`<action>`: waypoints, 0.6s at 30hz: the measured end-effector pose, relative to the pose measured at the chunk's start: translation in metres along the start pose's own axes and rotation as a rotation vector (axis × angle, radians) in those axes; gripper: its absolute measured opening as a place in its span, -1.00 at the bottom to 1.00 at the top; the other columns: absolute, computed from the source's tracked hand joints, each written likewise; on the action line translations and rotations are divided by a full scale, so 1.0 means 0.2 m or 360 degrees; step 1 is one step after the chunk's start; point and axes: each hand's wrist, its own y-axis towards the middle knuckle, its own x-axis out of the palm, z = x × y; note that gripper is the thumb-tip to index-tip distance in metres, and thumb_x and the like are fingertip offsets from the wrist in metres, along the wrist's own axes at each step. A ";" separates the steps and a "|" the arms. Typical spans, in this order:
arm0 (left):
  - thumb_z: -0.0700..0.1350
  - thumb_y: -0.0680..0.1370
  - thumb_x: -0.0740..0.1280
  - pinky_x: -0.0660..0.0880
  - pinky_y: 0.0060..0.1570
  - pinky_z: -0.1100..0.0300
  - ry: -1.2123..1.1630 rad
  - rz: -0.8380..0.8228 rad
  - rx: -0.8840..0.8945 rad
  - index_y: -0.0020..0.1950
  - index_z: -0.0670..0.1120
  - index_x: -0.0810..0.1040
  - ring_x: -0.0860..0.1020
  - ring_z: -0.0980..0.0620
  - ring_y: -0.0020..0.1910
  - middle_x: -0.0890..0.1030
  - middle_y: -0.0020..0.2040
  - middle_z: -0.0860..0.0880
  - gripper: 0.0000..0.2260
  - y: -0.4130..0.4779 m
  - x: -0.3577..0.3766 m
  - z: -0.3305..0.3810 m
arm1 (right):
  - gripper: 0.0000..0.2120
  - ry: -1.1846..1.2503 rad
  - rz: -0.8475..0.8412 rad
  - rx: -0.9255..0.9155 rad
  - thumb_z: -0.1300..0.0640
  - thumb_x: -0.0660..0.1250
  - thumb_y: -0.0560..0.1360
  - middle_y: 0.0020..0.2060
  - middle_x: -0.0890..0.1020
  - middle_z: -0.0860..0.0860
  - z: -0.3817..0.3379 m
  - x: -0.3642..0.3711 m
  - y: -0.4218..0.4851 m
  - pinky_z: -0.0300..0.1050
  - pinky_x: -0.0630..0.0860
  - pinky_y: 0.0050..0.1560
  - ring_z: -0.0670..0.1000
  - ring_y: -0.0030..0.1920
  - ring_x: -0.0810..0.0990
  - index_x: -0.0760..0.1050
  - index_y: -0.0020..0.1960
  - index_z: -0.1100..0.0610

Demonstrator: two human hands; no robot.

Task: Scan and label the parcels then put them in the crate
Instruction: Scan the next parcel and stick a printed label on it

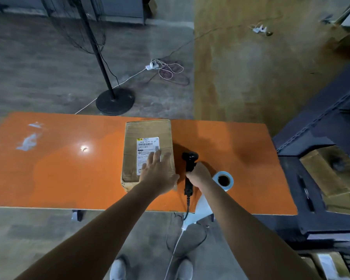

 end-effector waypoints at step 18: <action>0.09 0.55 0.25 0.22 0.42 -0.10 0.0001 0.0153 0.0095 0.51 -0.03 0.21 0.11 -0.11 0.50 0.22 0.48 -0.07 -0.44 -0.08 0.07 0.27 | -0.62 -0.0865 0.0501 0.0067 0.06 0.29 0.59 0.17 0.59 0.06 0.32 -0.15 -0.05 0.05 0.42 0.09 0.11 0.25 0.48 0.29 0.37 0.00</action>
